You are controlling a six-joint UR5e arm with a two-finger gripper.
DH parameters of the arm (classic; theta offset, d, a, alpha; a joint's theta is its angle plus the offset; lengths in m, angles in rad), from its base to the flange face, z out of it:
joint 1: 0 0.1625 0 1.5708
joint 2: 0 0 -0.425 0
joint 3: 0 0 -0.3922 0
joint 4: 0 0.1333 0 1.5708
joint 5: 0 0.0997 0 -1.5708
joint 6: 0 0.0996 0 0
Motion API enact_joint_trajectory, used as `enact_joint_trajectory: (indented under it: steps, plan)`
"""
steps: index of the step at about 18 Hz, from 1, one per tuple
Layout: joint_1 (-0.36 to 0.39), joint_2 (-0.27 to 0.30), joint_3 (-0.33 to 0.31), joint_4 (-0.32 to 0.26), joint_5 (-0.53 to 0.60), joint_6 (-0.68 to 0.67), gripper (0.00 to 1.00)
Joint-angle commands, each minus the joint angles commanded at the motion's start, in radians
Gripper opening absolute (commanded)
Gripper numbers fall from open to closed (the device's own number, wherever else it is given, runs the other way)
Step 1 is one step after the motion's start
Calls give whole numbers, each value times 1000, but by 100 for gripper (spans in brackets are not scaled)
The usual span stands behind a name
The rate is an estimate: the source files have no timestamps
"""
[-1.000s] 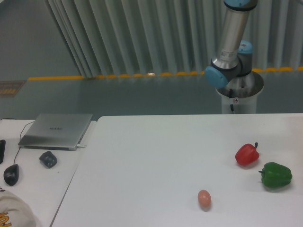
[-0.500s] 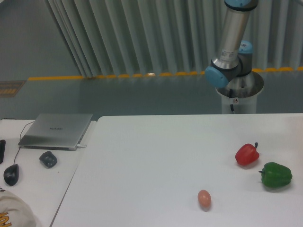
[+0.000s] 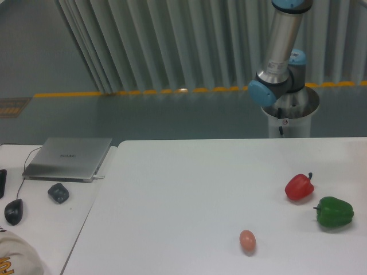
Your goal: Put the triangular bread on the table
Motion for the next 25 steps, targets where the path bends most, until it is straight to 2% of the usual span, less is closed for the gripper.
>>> enact_joint_trajectory:
  steps: [2,4,9,14,17,19,21,25]
  plan:
    - [0,0,3,0,0,2,20]
    - [0,2,5,0,2,2,13]
    - [-9,3,31,-20,6,3,9]
    - [-23,38,130,-187,2,26,7]
    - [-49,58,199,-262,5,38,7]
    - [-61,75,219,-299,3,37,7]
    - [-75,92,224,-311,0,26,7]
    - [-173,129,207,-319,-6,-61,7]
